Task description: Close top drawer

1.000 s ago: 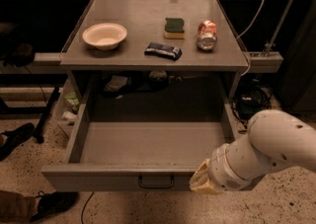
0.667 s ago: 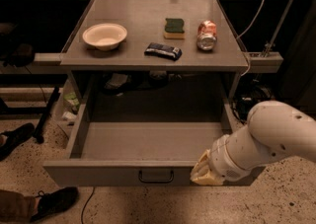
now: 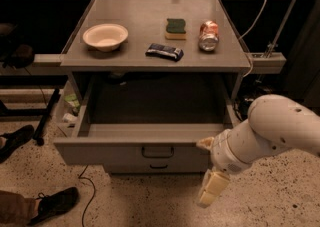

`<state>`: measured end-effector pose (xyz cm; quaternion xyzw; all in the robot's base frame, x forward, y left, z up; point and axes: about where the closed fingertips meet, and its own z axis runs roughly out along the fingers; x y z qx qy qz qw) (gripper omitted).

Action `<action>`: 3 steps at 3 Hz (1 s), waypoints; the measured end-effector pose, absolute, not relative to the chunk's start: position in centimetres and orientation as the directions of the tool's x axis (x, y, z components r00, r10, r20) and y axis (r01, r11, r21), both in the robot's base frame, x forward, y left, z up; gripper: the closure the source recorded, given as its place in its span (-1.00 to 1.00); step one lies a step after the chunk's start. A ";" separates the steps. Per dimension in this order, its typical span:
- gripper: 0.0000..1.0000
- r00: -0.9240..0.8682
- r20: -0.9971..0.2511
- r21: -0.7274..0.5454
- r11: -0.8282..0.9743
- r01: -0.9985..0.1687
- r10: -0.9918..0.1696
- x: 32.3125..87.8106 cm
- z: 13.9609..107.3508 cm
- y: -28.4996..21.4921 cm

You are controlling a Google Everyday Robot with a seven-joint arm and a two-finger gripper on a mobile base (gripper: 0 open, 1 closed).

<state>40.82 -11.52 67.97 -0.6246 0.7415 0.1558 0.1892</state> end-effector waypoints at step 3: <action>-1.00 -0.143 -0.510 -0.020 0.178 -0.984 -0.848 47.6 67.4 -9.6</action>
Offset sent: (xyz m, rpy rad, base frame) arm 0.0916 0.0419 0.0036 0.0301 -0.0175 -0.0031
